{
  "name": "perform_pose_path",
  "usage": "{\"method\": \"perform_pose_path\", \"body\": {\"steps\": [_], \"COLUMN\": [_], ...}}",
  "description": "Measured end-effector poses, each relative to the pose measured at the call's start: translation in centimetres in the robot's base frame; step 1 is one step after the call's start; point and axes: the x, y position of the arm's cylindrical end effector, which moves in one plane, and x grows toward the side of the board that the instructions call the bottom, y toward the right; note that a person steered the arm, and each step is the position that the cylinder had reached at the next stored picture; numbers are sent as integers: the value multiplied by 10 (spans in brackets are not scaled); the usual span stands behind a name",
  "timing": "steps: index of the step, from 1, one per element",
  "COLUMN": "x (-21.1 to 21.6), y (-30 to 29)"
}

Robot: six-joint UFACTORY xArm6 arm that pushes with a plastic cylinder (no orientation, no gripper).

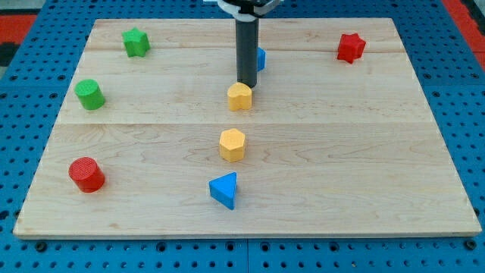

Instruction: Move the blue cube above the yellow heart

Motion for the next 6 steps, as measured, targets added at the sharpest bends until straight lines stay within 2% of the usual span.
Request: {"method": "perform_pose_path", "body": {"steps": [1,2,3,4,5,6], "x": [20,18,-4,-47,-89,-96], "y": [-1,0,67,89,61,5]}}
